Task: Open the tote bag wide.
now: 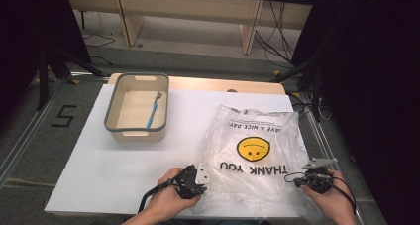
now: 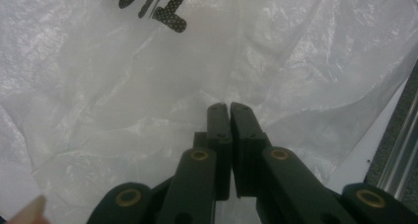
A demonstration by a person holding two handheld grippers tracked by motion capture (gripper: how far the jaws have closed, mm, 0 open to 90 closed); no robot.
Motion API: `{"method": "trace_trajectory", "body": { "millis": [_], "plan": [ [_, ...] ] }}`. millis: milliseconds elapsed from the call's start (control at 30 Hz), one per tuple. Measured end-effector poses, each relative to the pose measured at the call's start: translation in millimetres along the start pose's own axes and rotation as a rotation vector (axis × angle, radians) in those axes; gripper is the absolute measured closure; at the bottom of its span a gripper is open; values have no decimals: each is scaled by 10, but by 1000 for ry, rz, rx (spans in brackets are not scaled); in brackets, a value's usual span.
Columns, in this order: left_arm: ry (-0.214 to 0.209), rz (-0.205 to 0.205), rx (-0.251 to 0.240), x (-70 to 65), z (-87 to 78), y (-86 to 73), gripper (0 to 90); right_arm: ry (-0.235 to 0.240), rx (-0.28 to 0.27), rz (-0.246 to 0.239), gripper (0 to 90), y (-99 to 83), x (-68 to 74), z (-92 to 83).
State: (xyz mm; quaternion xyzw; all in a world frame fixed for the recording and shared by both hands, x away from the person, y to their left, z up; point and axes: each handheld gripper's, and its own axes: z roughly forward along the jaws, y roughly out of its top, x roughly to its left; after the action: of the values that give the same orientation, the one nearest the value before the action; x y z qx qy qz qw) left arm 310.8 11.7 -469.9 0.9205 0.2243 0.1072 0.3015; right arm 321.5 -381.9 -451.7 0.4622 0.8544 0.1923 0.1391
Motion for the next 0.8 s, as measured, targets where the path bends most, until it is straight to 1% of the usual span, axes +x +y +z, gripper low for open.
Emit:
{"method": "trace_trajectory", "body": {
  "millis": [67,100,167,233,267,300,333,433,467,500,567,633,700,733,767,800],
  "plan": [
    [3,-2,-5,20,-30,-3,834,9,-11,0,896,15,15,3],
    [12,-3,-6,37,-50,-8,844,12,-19,2,898,25,25,5],
    [47,-6,-11,90,-96,-24,861,27,-36,7,900,48,42,13],
    [82,-27,-15,170,-136,-49,868,36,-52,16,900,75,58,25],
    [82,-27,-15,170,-136,-49,870,45,-57,17,900,89,66,28],
    [116,-55,-17,261,-165,-74,872,53,-65,23,900,103,79,30],
    [131,-67,-18,302,-173,-82,874,61,-72,27,900,117,91,27],
    [211,-58,-5,392,-161,-75,877,77,-92,35,900,153,139,18],
    [211,-58,-5,392,-161,-75,878,86,-95,44,899,162,157,12],
    [245,-58,1,456,-140,-53,880,95,-96,45,899,168,170,9],
    [281,-57,3,514,-117,-23,881,101,-105,48,898,173,198,5],
    [306,-62,-5,562,-98,12,882,111,-109,45,898,172,217,5],
    [332,-54,-14,602,-79,49,883,120,-107,46,898,174,235,5],
    [332,-54,-14,602,-79,49,883,125,-106,46,899,175,244,7],
    [348,-59,-30,643,-63,83,884,128,-110,46,899,178,255,9],
    [355,-66,-41,669,-55,97,884,133,-114,44,899,183,265,8]
  ]
}}
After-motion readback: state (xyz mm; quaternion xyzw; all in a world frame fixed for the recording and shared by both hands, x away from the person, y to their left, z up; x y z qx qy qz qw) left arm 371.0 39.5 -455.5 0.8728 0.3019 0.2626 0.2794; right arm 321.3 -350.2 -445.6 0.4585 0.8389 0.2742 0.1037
